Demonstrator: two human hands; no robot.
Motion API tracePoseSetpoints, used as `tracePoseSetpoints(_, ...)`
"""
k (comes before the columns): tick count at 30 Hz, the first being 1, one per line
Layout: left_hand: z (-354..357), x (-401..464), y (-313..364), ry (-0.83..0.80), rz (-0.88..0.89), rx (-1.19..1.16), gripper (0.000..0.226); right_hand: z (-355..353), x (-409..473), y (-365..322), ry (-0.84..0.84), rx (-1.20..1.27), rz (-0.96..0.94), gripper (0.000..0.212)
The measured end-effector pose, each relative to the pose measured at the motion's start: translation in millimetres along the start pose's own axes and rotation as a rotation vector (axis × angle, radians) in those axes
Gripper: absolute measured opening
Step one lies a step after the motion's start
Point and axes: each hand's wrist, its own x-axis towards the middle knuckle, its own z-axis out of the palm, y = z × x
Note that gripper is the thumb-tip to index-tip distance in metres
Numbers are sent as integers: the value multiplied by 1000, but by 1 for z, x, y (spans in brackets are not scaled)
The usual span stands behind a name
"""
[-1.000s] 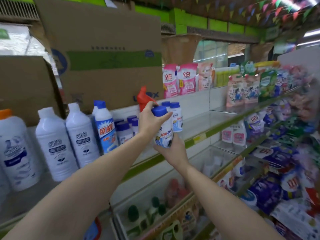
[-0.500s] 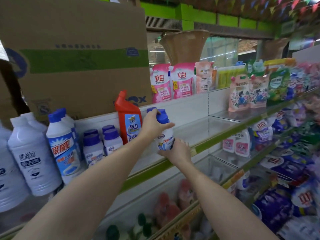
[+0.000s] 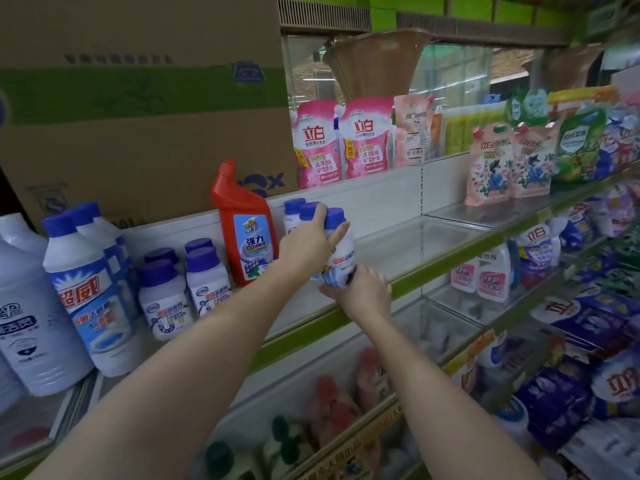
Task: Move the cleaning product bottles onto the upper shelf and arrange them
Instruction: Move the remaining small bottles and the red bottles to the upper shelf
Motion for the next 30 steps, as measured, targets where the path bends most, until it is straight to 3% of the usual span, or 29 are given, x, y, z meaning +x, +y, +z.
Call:
tracePoseSetpoints(6,4,5,5,-39,-73,-20,62,-1,7,-6,-70,-3,62,71)
tracePoseSetpoints(16,5,-9,3,-49,-107,-245,62,-5,-2,-11,-163,-18,124,73)
tracePoseSetpoints(23,-18,-39,-15,-51,-47,-290,65,2,-30,-13,24,29,39,56)
tracePoseSetpoints(26,-27,-56,-22,-93,-25,-289,53,2,-44,-19,144,47,20,46)
tracePoseSetpoints(30,-41,-88,-34,-150,-17,-291,26,2,-73,-29,113,122,32,37)
